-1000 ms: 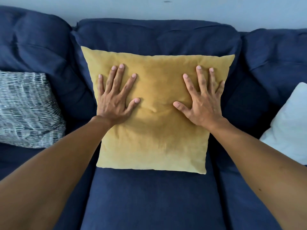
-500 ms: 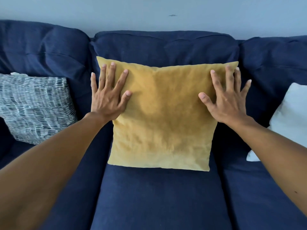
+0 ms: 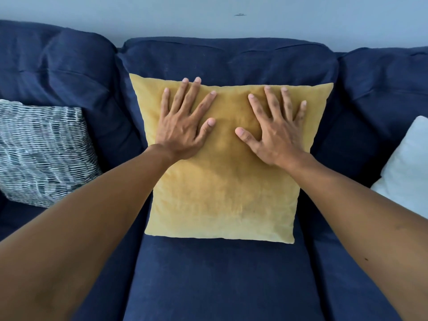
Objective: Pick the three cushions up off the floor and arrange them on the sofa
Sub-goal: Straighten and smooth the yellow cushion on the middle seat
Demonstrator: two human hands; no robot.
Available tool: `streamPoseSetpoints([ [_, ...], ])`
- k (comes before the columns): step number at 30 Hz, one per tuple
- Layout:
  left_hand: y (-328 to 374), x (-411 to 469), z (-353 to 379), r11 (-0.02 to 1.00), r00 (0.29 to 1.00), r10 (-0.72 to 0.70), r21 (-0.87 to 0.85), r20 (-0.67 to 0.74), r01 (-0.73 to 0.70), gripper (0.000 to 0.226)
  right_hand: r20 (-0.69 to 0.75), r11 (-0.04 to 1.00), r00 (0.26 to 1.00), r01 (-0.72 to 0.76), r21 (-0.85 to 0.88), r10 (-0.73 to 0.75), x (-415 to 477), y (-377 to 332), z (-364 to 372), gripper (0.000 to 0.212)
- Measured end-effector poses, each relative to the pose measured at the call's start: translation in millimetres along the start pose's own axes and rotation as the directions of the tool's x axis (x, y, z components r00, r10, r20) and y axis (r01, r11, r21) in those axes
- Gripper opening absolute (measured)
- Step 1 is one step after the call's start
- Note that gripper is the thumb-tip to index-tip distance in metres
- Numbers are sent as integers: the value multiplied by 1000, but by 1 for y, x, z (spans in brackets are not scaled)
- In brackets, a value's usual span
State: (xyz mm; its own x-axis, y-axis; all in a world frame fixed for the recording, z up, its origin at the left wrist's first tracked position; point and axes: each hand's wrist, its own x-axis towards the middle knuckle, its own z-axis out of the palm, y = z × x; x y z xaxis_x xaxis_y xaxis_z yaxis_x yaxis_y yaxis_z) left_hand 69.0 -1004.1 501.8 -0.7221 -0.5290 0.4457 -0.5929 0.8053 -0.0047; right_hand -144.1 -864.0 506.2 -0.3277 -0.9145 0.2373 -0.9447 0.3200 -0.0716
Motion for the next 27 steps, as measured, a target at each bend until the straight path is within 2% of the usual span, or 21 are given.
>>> streamPoseSetpoints([
  [9,-39,4,1,998,998,-40,60,47,37,64,52,992,991,-121,-17,122,8,44,5,89],
  [13,-53,-4,-16,990,990,-122,75,75,117,62,89,981,977,-192,-23,194,1,59,-5,90],
  [15,-56,-12,-26,987,984,-155,62,83,151,59,92,981,977,-192,-25,194,-7,63,-11,90],
  [18,-55,-26,-39,987,986,-160,24,41,159,58,21,989,989,-146,19,146,-24,62,-22,87],
  [23,-24,-55,-42,999,993,-47,10,-107,48,62,-85,995,995,-46,87,53,-63,34,-20,88],
  [27,16,-94,-14,994,986,112,21,-121,-110,62,-165,991,985,69,112,-50,-113,1,18,90],
])
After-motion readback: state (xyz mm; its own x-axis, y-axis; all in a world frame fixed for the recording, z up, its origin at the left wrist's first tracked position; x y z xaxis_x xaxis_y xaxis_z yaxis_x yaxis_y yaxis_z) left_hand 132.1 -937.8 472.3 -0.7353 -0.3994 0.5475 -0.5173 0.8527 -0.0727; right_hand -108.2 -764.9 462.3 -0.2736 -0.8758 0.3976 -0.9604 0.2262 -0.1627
